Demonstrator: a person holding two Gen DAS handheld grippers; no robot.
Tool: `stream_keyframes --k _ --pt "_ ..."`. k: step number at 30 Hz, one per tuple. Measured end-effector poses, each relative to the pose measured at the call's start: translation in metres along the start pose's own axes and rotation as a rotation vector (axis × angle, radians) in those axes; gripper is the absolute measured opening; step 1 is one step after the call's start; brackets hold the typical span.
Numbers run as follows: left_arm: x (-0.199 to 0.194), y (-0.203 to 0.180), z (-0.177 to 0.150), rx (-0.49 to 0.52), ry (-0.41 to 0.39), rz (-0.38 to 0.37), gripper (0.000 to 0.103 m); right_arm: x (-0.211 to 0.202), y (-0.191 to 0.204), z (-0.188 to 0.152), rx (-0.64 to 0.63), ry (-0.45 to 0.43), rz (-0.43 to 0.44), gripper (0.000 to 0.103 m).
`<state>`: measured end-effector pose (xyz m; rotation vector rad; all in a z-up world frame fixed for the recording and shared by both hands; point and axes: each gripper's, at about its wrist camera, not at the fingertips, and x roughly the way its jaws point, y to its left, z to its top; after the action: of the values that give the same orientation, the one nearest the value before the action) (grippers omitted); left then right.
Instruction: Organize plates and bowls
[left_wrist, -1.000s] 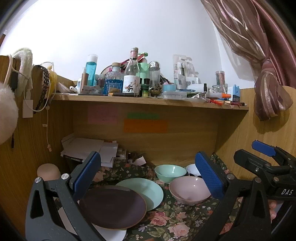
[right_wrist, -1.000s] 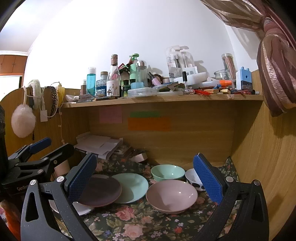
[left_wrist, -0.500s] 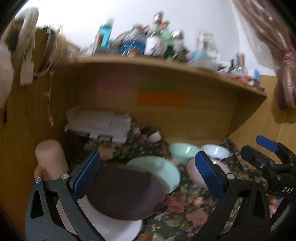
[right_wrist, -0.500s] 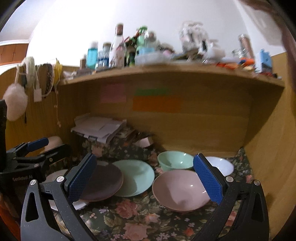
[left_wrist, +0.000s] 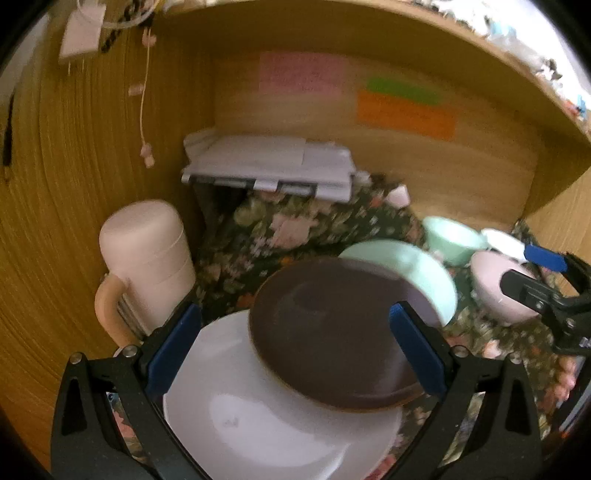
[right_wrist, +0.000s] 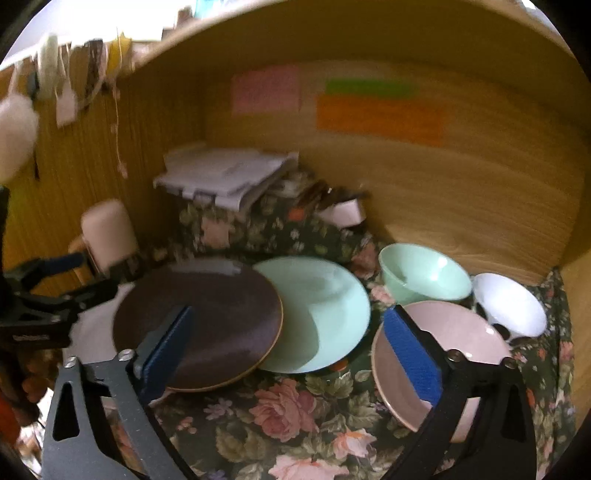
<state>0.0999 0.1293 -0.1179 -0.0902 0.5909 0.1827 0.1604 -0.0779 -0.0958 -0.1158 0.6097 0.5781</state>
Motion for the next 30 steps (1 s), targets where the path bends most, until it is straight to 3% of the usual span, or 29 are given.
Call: stream_keyframes --k 5,11,14,19,25,30 --pt "0.014 0.01 -0.007 -0.01 0.056 0.008 0.103 0.037 0.001 -0.001 -0.009 0.119 0.056 0.082" --pt "0.04 0.028 -0.014 -0.09 0.162 0.004 0.102 0.075 -0.003 -0.003 -0.015 0.228 0.095 0.065" --pt "0.05 0.033 -0.016 -0.105 0.21 0.001 0.081 0.088 -0.004 -0.003 -0.011 0.264 0.118 0.057" --pt "0.058 0.032 -0.02 -0.103 0.237 -0.006 0.073 0.101 -0.007 -0.002 0.008 0.294 0.136 0.049" --pt "0.063 0.029 -0.022 -0.108 0.273 -0.044 0.054 0.111 -0.009 -0.003 0.032 0.335 0.163 0.038" --pt "0.065 0.028 -0.023 -0.123 0.286 -0.063 0.046 0.115 -0.01 -0.005 0.059 0.344 0.198 0.037"
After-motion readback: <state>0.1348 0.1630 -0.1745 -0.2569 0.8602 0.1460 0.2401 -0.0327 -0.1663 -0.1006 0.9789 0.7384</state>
